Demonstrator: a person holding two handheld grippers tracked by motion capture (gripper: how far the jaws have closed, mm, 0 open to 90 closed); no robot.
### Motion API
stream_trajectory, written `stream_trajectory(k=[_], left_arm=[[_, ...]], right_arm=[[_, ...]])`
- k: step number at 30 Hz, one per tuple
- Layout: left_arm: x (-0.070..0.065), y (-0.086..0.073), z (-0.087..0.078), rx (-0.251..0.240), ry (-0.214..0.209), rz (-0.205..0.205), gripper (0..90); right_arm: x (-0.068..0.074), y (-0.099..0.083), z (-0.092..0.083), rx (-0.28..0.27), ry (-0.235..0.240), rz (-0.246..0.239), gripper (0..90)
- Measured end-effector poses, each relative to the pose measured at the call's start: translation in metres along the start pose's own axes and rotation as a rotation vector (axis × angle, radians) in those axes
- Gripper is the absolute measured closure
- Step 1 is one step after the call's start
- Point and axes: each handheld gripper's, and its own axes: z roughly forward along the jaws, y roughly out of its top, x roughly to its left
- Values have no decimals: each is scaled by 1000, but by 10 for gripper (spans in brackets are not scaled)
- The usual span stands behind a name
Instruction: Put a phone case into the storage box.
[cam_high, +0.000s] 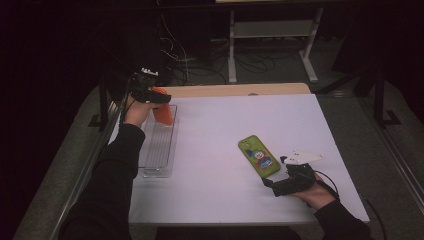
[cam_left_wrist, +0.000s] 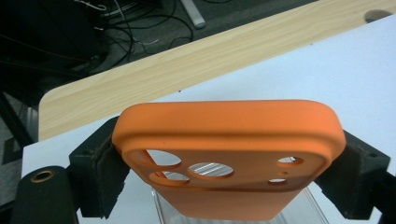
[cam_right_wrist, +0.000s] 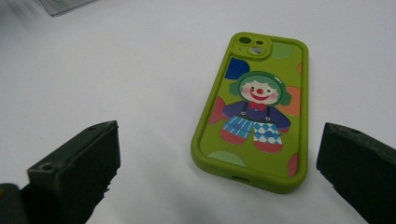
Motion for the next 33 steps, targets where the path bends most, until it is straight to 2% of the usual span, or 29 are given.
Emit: stream_trajectory(k=[9,11,16,21,28,33], left_arm=[[-3,-3,11,21,16,-10,133],[-3,-3,12,9,18,-25,132],[-4,-2,16,-10,26,-20,126],[-2,-2,19,-27,8,-49,121],[-2,-1,22,-50,-1,-72,82],[0,-1,23,-54,9,-67,27]], right_arm=[[-1,0,0,1,2,0,0],[-1,0,-1,4,3,4,0],[0,-1,0,6,4,6,0],[-1,-1,0,4,2,4,0],[0,-1,0,6,3,3,0],[-1,-1,0,6,4,3,0]])
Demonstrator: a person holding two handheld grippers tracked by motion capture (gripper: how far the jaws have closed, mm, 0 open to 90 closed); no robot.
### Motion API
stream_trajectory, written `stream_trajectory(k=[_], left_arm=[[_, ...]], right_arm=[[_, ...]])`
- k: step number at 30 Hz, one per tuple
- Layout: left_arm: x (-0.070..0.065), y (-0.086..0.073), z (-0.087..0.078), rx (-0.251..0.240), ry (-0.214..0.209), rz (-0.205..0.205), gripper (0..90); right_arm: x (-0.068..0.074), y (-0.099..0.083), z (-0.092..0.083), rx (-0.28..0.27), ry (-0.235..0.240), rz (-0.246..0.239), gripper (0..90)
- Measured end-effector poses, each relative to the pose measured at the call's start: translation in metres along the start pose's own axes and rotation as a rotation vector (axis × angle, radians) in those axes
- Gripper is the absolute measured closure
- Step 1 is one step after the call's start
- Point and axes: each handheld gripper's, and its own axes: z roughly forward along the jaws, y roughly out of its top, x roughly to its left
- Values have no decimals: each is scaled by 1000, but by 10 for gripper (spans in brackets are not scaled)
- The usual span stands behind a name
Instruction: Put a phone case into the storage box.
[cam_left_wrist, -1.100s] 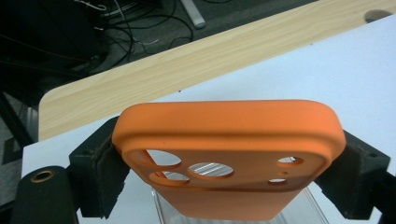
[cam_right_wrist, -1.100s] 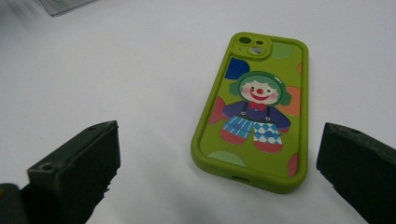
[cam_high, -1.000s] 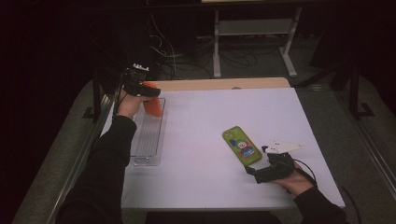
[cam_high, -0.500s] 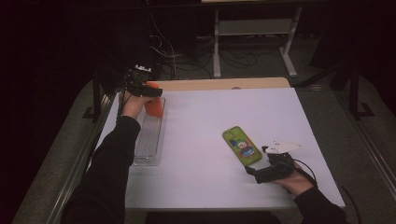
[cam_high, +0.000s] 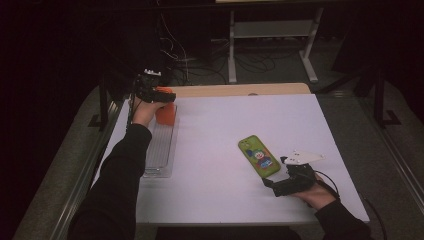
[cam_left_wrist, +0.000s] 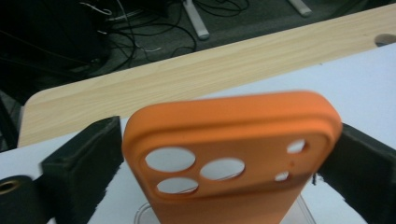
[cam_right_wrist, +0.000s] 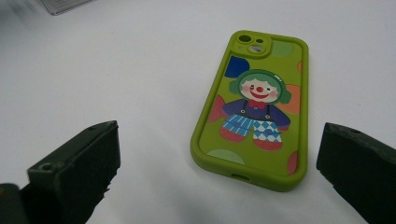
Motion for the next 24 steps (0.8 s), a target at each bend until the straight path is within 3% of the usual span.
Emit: stream_trajectory(k=[5,14,19,24], left_arm=[[1,0,-1,-23,-2,-23,14],[8,2,-15,-45,0,-16,14],[9,2,-28,-52,-45,0,14],[6,0,-41,-52,-120,13,14]], right_arm=[[0,0,0,1,1,0,0],[0,0,0,0,0,1,0],[0,0,0,-1,-2,-1,0],[0,2,1,-5,-1,2,0]])
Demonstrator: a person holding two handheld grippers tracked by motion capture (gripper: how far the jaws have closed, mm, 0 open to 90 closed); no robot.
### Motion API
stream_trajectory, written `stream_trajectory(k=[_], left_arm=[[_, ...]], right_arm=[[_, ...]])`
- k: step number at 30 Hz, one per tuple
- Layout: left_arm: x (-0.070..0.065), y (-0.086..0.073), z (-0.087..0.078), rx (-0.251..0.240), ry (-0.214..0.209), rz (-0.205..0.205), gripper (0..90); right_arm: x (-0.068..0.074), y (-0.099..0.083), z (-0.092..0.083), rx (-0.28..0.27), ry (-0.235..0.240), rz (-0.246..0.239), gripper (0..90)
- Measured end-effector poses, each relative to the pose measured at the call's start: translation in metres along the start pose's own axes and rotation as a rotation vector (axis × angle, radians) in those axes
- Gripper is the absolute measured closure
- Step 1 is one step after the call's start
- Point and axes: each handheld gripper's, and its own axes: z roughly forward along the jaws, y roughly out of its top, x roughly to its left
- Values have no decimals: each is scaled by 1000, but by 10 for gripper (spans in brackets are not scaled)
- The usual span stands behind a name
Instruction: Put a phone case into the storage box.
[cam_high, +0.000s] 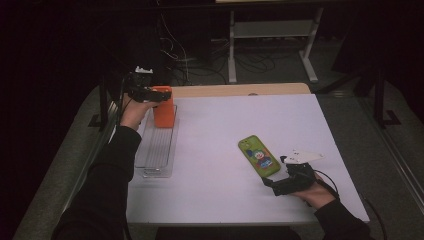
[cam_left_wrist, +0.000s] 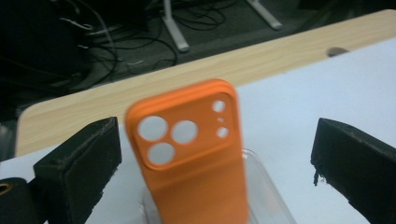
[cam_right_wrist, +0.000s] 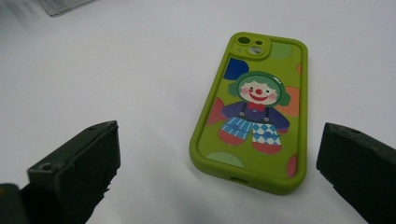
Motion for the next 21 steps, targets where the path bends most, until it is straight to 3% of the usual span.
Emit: stream_trajectory(k=[5,9,13,16,21], left_arm=[[-9,-2,-10,-19,-77,26,15],[-23,-6,-15,-11,-143,79,15],[-38,-12,-21,-18,-218,89,15],[-51,-15,-28,-16,-271,123,15],[-71,-21,-37,-25,-308,153,15]], right_arm=[[1,1,1,4,0,0,0],[2,1,2,8,-2,-2,0],[1,1,2,7,-2,-12,0],[2,2,2,6,0,-3,0],[3,4,4,1,7,-15,0]])
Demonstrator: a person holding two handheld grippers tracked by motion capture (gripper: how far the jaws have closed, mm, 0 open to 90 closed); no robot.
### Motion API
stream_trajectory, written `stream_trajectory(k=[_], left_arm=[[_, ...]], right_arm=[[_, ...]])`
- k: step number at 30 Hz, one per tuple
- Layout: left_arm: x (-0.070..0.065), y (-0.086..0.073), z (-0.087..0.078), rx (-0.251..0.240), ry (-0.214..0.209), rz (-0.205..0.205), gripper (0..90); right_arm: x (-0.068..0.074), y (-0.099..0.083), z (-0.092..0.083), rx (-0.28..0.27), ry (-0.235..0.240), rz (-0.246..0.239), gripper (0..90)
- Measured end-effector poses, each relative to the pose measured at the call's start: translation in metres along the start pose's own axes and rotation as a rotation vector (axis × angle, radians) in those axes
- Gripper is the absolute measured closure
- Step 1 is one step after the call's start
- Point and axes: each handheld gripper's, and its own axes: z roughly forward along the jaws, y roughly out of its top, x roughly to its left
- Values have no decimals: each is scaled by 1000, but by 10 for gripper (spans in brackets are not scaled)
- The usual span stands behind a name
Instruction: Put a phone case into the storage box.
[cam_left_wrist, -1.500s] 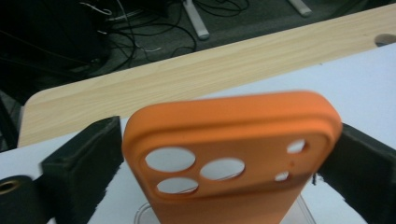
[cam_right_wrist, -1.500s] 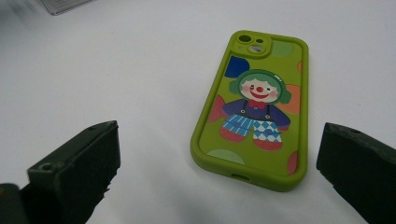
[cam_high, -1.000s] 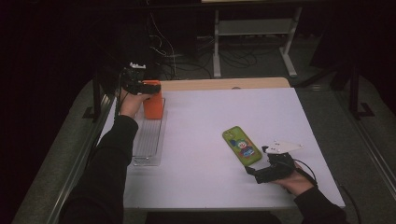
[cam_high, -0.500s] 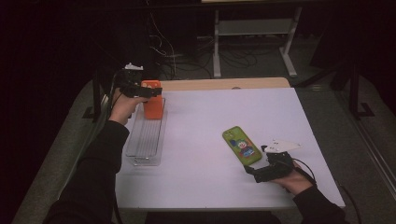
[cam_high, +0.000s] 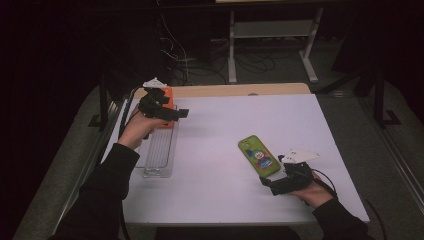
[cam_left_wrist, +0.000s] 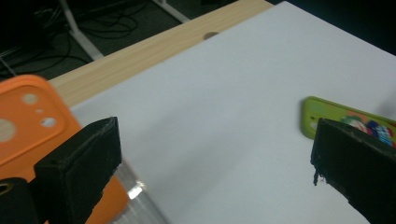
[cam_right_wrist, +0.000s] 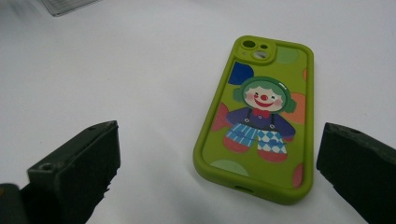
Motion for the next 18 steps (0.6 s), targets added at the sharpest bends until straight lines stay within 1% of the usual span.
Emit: stream_trajectory(k=[2,3,5,7,10,11,12,13,14,18], left_arm=[[-8,-2,-1,3,-16,15,15],[-13,-4,0,-2,-31,12,15],[-18,-7,0,10,-42,28,15],[-25,-11,2,5,-58,32,15],[-34,-17,4,18,-76,45,15],[-37,-19,5,16,-79,47,15],[-40,-21,6,18,-83,39,15],[-43,-23,7,20,-88,51,15],[-45,-25,8,19,-96,55,15],[-57,-33,12,20,-123,58,15]], right_arm=[[2,1,0,3,3,2,0],[2,1,1,4,4,-4,0],[3,1,1,7,5,-5,0],[3,1,0,3,5,-6,0],[3,1,0,0,4,-9,0],[3,1,0,1,3,-10,0],[4,1,0,2,3,-11,0],[4,1,0,3,3,-11,0],[4,1,0,3,3,-8,0],[4,1,0,2,2,-11,0]])
